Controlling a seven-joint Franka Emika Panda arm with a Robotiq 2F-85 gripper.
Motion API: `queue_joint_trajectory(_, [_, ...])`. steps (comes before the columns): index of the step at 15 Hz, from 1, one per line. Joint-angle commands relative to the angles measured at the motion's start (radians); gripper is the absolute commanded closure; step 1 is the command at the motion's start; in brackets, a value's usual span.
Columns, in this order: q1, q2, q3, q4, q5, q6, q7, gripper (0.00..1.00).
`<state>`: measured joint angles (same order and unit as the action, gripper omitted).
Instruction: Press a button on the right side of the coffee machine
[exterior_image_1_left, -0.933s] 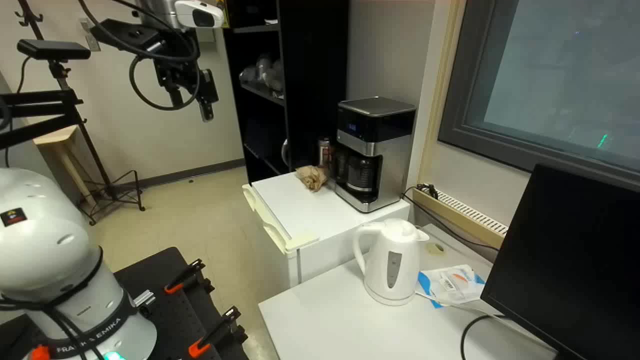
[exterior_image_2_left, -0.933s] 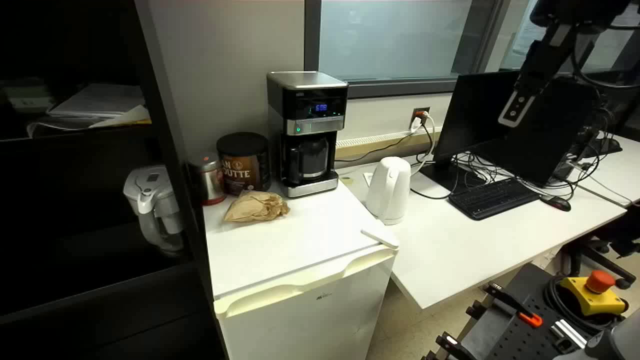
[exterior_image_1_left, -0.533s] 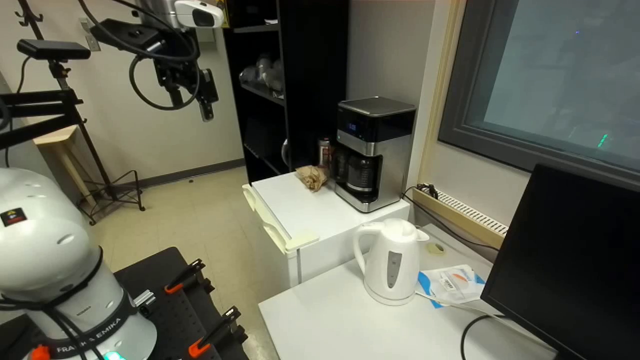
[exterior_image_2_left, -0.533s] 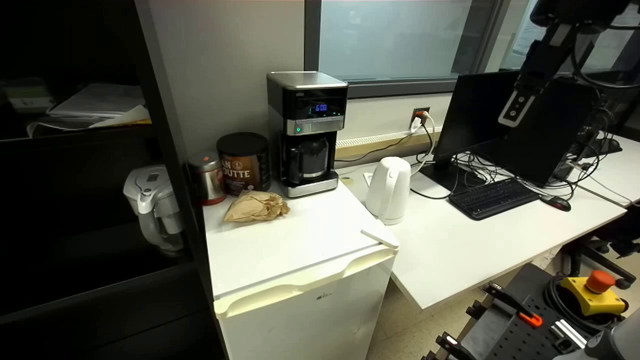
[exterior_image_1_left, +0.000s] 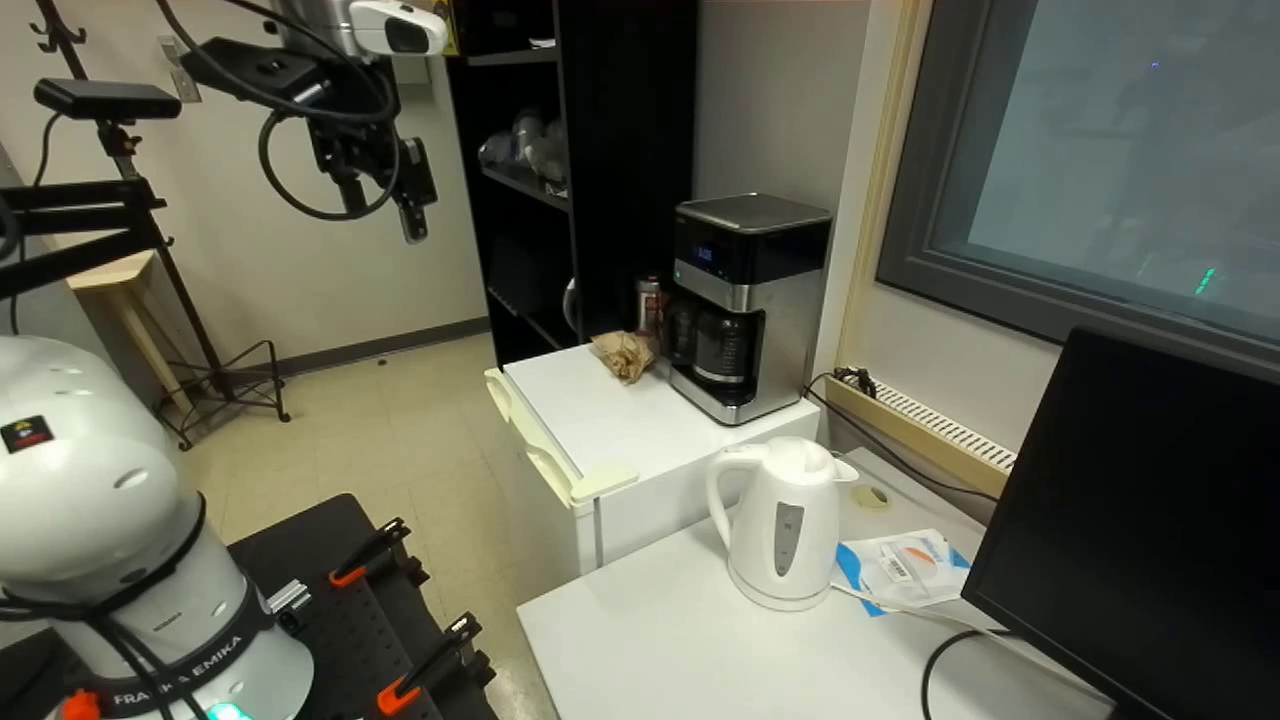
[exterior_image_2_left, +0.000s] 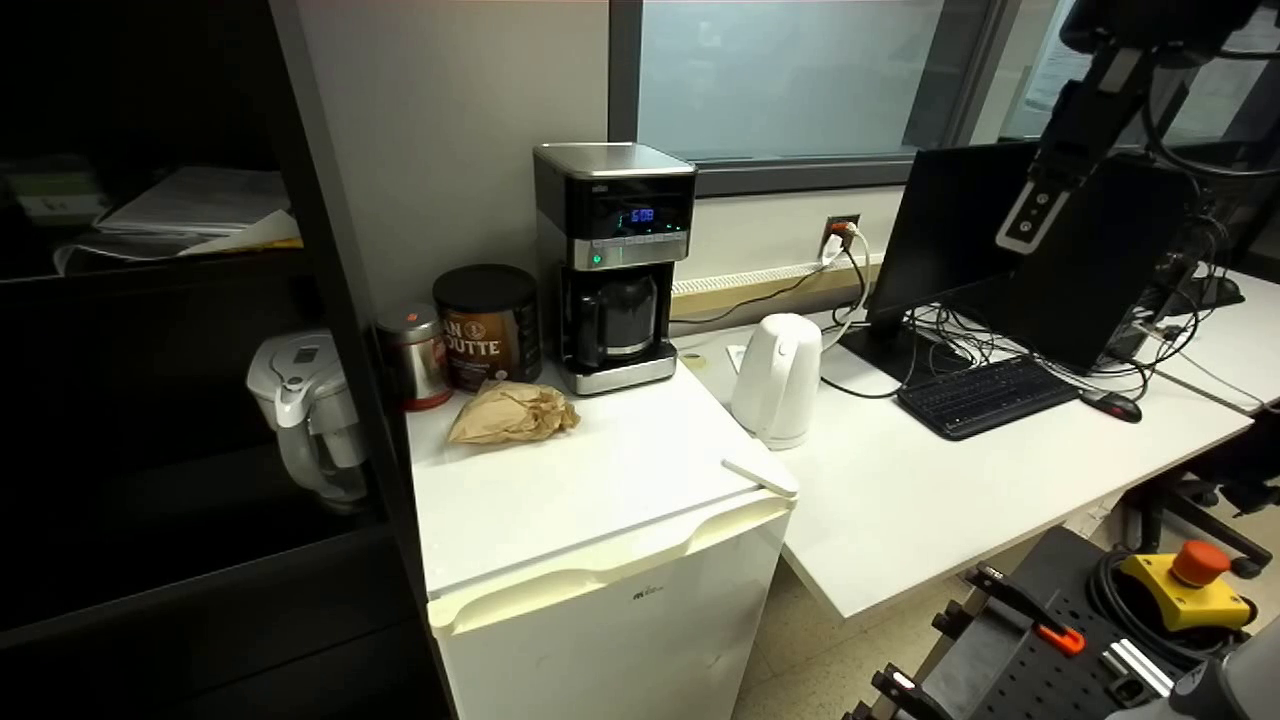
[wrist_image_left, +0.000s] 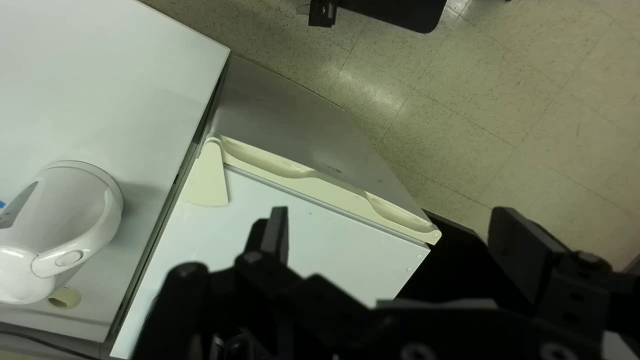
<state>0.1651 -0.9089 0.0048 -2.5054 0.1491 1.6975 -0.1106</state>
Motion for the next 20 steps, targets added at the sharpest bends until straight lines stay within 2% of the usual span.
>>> queue_joint_trajectory(1, [-0.031,0.011,0.01,-0.032,-0.016,0.058,-0.018,0.0])
queue_joint_trajectory(6, [-0.045,0.057,0.014,-0.104,-0.091,0.232,-0.046,0.0])
queue_joint_trajectory(11, [-0.049,0.166,0.017,-0.139,-0.191,0.416,-0.069,0.0])
queue_joint_trajectory(12, [-0.054,0.193,0.022,-0.143,-0.217,0.459,-0.071,0.25])
queue_joint_trajectory(13, [-0.057,0.217,0.024,-0.144,-0.243,0.492,-0.075,0.26])
queue_joint_trajectory(20, [-0.137,0.369,0.064,-0.169,-0.49,0.855,-0.044,0.79])
